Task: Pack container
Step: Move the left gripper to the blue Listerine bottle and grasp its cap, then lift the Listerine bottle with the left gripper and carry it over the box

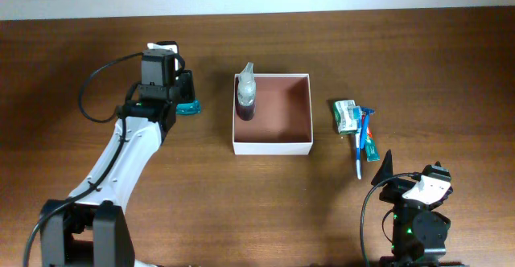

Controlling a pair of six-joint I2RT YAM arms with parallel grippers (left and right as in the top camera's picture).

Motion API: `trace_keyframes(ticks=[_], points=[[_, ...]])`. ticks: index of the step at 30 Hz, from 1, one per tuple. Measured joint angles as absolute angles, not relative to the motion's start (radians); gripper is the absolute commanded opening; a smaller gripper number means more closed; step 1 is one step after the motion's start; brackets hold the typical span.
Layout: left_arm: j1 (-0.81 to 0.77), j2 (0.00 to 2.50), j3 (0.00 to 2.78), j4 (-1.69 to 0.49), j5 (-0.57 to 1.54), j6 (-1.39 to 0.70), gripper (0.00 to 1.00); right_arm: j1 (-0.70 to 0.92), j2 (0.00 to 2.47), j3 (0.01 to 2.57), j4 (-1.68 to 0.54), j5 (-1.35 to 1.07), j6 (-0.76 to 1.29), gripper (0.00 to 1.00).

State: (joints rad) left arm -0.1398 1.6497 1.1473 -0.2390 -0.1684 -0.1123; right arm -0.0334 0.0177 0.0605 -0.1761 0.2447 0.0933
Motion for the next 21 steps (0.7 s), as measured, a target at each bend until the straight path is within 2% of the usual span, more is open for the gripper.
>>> trace_keyframes(ticks=[8,9,11,12,21], points=[[-0.14,1.65,1.147,-0.242,-0.169,-0.112,0.6,-0.033,0.018,0.06,-0.176,0.244,0.093,0.98],[-0.14,1.651,1.147,-0.244,-0.169,-0.113,0.57,-0.033,0.018,0.06,-0.176,0.245,0.093,0.98],[-0.14,1.659,1.147,-0.244,-0.169,-0.112,0.44,-0.033,0.018,0.06,-0.176,0.244,0.093,0.99],[-0.14,1.669,1.147,-0.242,-0.168,-0.11,0.41,-0.033,0.018,0.06,-0.176,0.245,0.093,0.98],[-0.14,1.67,1.147,-0.235,-0.169,-0.105,0.3,-0.033,0.018,0.06,-0.176,0.245,0.093,0.99]])
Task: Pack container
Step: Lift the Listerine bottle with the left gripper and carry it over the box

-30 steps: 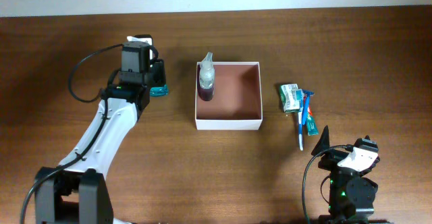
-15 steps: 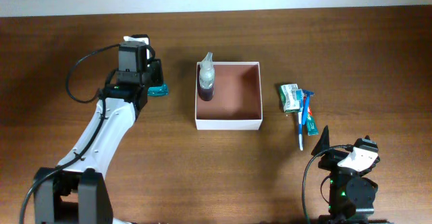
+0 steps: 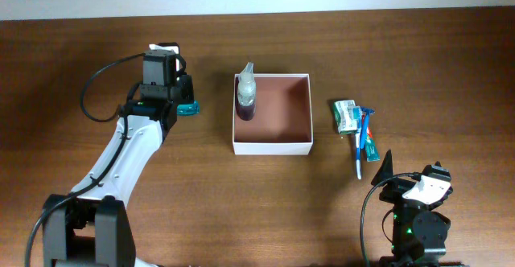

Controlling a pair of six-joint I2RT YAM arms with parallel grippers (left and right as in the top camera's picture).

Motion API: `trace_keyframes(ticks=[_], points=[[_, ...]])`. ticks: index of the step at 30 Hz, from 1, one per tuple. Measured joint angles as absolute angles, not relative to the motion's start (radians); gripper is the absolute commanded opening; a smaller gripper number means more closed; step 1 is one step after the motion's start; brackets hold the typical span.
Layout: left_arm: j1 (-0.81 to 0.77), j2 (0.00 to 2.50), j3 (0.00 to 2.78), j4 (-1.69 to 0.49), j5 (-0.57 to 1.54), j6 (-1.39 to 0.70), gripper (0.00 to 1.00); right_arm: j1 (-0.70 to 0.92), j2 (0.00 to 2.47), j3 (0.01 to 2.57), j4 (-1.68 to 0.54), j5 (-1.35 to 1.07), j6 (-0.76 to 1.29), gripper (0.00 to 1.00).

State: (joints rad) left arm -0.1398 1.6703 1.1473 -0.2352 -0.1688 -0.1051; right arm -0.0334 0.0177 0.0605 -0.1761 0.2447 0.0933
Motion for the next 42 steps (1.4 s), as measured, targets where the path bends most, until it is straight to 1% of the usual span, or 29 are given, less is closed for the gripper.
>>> trace_keyframes(ticks=[11,17,23,30,35,42], points=[[-0.14,1.646,1.14,-0.247,-0.168,-0.105,0.31,-0.033,0.018,0.06,-0.176,0.245,0.093,0.99],[-0.14,1.493,1.135,-0.294,-0.147,-0.105,0.31,-0.033,0.018,0.06,-0.176,0.244,0.093,0.98],[-0.139,1.351,1.135,-0.319,0.017,-0.105,0.31,-0.033,0.018,0.06,-0.176,0.245,0.093,0.99],[-0.145,1.32,1.135,-0.321,0.234,-0.105,0.31,-0.033,0.018,0.06,-0.176,0.245,0.093,0.99],[-0.192,1.32,1.135,-0.326,0.303,-0.105,0.31,-0.033,0.018,0.06,-0.176,0.244,0.093,0.99],[-0.292,1.32,1.135,-0.328,0.328,-0.097,0.31,-0.033,0.018,0.06,-0.176,0.245,0.094,0.99]])
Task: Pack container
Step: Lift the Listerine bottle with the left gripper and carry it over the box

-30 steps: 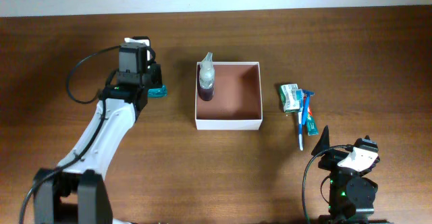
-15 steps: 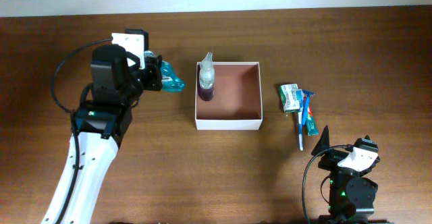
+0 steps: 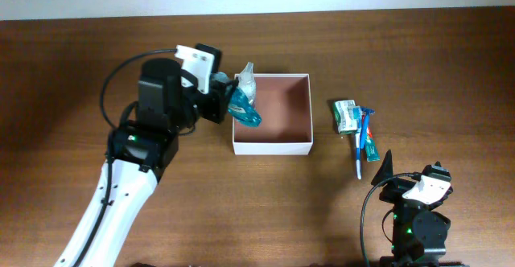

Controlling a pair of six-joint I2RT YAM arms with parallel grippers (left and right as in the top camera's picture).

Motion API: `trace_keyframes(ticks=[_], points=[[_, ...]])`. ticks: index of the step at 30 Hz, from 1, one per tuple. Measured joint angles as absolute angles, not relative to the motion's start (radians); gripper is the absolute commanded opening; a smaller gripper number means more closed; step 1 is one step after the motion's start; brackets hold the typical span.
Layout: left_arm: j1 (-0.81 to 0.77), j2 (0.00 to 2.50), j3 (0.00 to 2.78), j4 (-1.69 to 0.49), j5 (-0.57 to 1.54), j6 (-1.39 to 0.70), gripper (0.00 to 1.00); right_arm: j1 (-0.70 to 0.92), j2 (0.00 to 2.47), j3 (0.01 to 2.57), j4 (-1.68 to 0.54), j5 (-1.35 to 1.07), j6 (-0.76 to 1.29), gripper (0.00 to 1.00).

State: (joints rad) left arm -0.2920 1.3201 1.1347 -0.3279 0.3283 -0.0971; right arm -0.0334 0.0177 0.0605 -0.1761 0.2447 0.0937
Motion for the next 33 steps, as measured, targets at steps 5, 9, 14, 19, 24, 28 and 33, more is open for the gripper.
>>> trace_keyframes(ticks=[5,9,14,19,24,28,33], points=[[-0.356,1.32,1.135,-0.358,0.305,-0.063,0.31,-0.033,0.018,0.06,-0.176,0.245,0.093,0.98],[-0.384,1.321,1.135,-0.357,0.295,0.002,0.31,-0.033,0.018,0.06,-0.176,0.245,0.093,0.98],[-0.407,1.349,1.135,-0.357,0.289,0.144,0.31,-0.033,0.018,0.06,-0.176,0.245,0.093,0.99],[-0.408,1.404,1.135,-0.357,0.287,0.278,0.31,-0.033,0.018,0.06,-0.176,0.245,0.093,0.99],[-0.408,1.445,1.135,-0.357,0.287,0.374,0.31,-0.033,0.018,0.06,-0.176,0.244,0.093,0.98],[-0.408,1.464,1.135,-0.357,0.287,0.41,0.31,-0.033,0.018,0.06,-0.176,0.245,0.093,0.99],[-0.408,1.488,1.135,-0.357,0.287,0.424,0.31,-0.033,0.018,0.06,-0.176,0.245,0.093,0.99]])
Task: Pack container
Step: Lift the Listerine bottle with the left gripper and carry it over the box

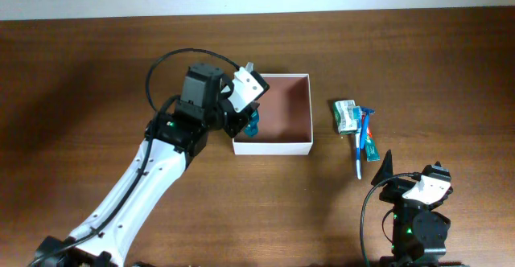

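Note:
The white box (273,147) with a brown inside stands mid-table. My left gripper (249,125) hangs over its near left corner, shut on a small teal item (254,125) that sits just inside the rim. The left wrist covers the spray bottle in the box's left side; only its pale top (249,65) shows. A green packet (345,116), a blue and white toothbrush (360,148) and a small tube (371,145) lie right of the box. Low at the right, my right gripper (385,169) rests with its fingers together, holding nothing.
The left arm (153,178) slants from the bottom left up to the box. The right arm's base (414,219) stands at the front right edge. Bare wood lies left of and in front of the box.
My left gripper has moved right and nearer with the teal item, from the box's left wall beside the bottle to over the box's near left corner. The right arm has not moved.
My left gripper was down at the teal item on the table, left of the box, at both first moments. Then it held the item raised at the box's left edge by the bottle. Now the item is inside the rim, the gripper shut on it.

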Controlling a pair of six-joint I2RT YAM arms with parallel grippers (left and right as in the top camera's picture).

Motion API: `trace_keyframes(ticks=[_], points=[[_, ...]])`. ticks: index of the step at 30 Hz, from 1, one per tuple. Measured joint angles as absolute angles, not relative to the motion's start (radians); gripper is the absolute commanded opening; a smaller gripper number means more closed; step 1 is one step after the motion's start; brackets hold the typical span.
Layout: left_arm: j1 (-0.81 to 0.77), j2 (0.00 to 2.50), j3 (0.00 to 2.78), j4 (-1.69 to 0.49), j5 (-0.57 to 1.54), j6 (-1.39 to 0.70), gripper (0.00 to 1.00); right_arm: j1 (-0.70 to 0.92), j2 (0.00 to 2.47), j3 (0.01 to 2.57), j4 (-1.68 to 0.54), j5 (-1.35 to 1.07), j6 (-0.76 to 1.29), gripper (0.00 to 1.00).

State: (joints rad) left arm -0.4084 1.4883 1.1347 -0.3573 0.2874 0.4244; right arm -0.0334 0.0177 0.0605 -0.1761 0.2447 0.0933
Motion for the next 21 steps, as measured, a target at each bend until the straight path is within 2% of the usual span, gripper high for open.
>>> trace_keyframes(ticks=[21], points=[[-0.408,1.555,1.135,-0.39,0.287,0.427,0.31,-0.033,0.018,0.06,-0.176,0.245,0.093,0.99]])
